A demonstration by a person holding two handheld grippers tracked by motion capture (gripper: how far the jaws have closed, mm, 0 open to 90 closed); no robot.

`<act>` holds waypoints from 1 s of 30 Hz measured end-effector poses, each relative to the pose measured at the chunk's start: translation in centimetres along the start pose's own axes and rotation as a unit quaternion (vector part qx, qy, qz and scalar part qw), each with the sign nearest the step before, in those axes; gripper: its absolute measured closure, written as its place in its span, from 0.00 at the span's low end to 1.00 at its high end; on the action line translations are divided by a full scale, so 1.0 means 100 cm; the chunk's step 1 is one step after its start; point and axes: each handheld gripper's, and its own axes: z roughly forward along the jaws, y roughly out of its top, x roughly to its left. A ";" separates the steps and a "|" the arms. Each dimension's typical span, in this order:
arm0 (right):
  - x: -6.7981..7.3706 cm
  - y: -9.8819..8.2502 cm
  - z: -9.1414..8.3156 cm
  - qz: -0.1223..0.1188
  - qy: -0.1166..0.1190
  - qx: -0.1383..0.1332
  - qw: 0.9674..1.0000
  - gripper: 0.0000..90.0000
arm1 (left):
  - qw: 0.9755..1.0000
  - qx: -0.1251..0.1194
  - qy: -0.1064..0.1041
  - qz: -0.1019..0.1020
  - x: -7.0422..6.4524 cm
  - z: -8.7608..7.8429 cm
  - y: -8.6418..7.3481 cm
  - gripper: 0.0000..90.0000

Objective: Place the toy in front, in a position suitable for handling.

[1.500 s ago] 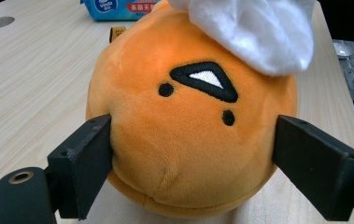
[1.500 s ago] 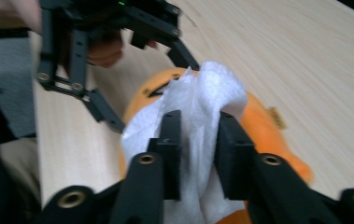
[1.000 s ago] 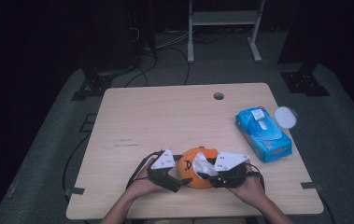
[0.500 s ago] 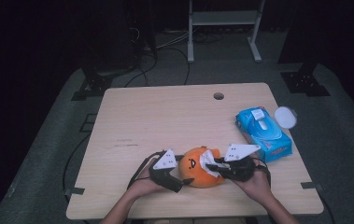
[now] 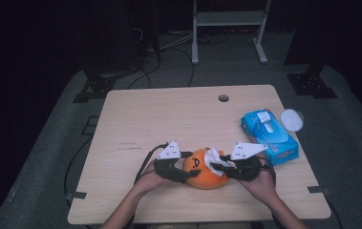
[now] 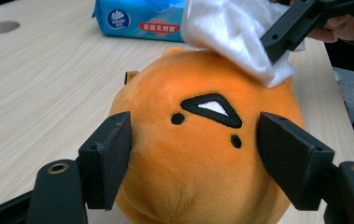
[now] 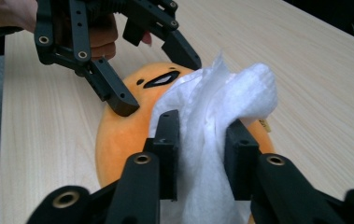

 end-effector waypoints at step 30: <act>0.009 0.013 0.015 -0.041 -0.002 0.007 0.999 0.86 | 1.000 0.006 0.007 0.009 -0.002 0.001 0.002 0.29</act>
